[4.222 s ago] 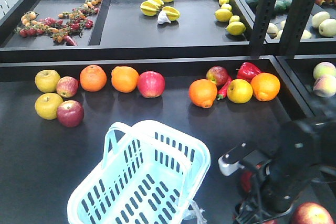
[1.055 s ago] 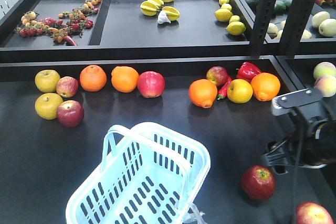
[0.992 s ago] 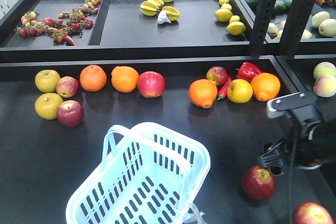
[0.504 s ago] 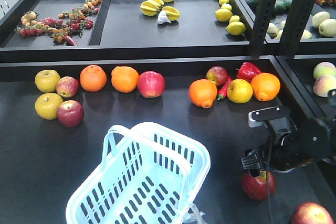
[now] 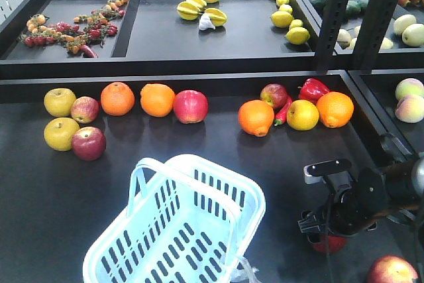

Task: Pick three apples into basket with both arms
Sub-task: 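Reach the right gripper to the next red apple and grasp it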

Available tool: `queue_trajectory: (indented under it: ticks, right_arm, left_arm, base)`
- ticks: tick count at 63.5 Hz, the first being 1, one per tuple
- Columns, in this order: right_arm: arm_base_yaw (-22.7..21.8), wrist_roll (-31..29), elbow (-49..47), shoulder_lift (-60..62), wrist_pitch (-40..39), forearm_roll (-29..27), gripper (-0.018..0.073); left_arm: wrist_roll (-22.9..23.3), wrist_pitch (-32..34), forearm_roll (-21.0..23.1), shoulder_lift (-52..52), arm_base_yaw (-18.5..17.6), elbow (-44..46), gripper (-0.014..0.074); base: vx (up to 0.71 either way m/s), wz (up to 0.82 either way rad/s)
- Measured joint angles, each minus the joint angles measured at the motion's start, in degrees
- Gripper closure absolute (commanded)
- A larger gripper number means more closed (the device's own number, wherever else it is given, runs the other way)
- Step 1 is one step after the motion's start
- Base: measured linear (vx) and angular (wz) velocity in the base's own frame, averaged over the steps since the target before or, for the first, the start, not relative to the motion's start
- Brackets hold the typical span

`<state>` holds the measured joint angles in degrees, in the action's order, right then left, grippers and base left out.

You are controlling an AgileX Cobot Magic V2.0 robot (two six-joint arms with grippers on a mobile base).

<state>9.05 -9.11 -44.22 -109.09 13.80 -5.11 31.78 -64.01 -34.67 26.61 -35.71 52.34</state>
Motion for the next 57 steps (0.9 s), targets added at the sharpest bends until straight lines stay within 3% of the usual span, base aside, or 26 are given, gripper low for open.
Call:
queue_trajectory:
  ticks: [22,44,57]
  right_arm:
    - [0.0,0.2,-0.1,-0.7,0.0,0.0,0.0260]
    - [0.1,0.3,-0.1,8.9,6.2,-1.4,0.0273]
    - [4.8,0.3,0.0,22.8,11.6,-1.5,0.0273]
  left_arm:
    - [0.0,0.0,0.0,0.0,0.0,0.0,0.0011]
    - [0.0,0.0,0.0,0.0,0.0,0.0,0.0011]
    - [0.0,0.0,0.0,0.0,0.0,0.0,0.0011]
  base:
    - [0.00,0.00]
    - [0.00,0.00]
    - [0.00,0.00]
